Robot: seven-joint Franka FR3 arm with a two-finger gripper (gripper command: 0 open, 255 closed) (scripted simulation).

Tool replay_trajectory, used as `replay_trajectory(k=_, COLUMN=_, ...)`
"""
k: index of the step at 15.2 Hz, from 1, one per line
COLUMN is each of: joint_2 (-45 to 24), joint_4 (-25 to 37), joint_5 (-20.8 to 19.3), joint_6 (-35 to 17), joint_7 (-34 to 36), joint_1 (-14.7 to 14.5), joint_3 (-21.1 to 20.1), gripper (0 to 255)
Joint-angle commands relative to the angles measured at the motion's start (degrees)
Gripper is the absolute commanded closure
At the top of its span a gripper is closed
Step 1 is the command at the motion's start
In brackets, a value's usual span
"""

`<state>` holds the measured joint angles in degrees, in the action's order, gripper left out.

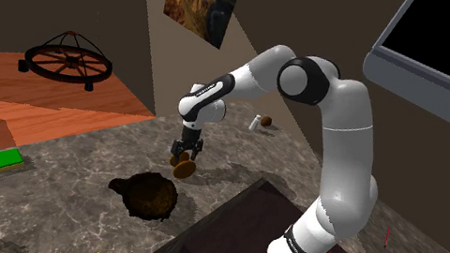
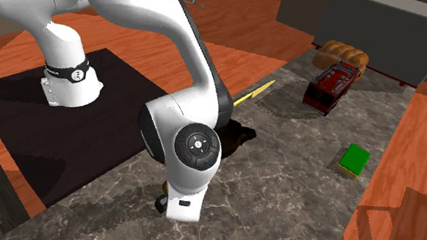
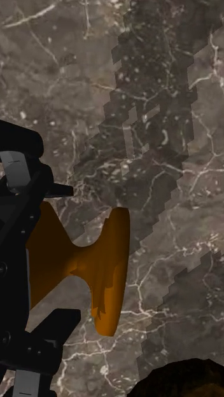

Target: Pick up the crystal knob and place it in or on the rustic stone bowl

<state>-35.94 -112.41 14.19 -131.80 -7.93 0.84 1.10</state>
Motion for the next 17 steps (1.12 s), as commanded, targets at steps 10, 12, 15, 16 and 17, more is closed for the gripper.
replay_trajectory(k=10, joint_2=-0.1, joint_4=0.0, joint_5=0.0, joint_6=0.0, joint_7=-0.1, joint_1=0.0, joint_3=0.0, gripper=255)
replay_trajectory(k=12, joint_2=-0.1, joint_4=0.1, joint_5=0.0, joint_6=0.0, joint_7=-0.1, joint_1=0.1, joint_3=0.0, gripper=255)
replay_trajectory(k=15, joint_2=1.3, joint_4=-0.4, joint_5=-0.2, joint_6=0.9, joint_7=0.2, joint_1=-0.1, joint_3=0.1, gripper=255)
replay_trajectory(k=16, joint_2=2.0, joint_4=-0.5, joint_5=-0.3, joint_6=1.4, joint_7=0.4, joint_1=-0.1, joint_3=0.2, gripper=255)
replay_trajectory(k=17, joint_2=2.6, joint_4=-0.6, joint_5=-0.3, joint_6=1.9, joint_7=0.5, joint_1=-0.1, joint_3=0.2, gripper=255)
